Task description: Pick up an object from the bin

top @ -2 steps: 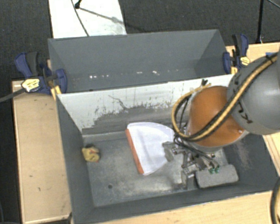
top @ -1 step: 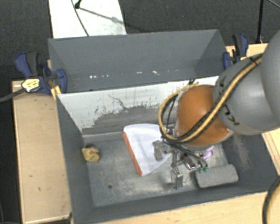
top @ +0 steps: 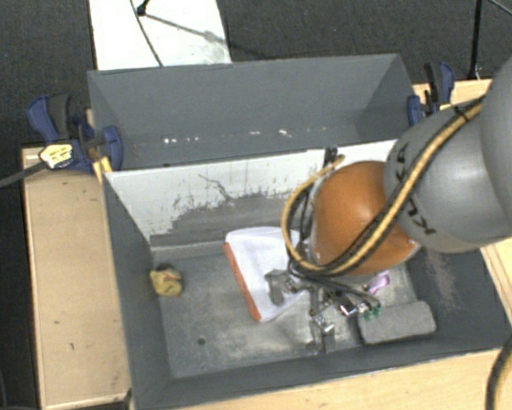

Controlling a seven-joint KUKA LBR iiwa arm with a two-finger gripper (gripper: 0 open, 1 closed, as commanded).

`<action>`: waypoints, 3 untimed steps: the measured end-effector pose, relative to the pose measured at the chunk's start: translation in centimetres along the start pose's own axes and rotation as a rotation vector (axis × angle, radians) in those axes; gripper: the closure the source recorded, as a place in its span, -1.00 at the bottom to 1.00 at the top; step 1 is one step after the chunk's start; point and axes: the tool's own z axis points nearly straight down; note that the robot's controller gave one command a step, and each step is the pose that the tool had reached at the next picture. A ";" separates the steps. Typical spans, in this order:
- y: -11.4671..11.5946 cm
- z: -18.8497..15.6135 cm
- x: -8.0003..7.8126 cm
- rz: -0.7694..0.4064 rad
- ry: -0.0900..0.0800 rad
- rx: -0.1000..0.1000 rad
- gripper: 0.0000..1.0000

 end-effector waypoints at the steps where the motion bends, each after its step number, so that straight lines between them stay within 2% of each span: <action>1: -0.7 1.0 -5.3 0.295 0.002 0.000 1.00; 2: -0.7 1.0 -5.3 0.294 0.002 0.000 1.00; 3: -3.0 -15.0 -6.3 0.309 -0.007 0.002 1.00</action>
Offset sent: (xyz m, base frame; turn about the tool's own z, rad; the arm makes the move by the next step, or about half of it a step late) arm 0.0000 0.0000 0.0000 0.0000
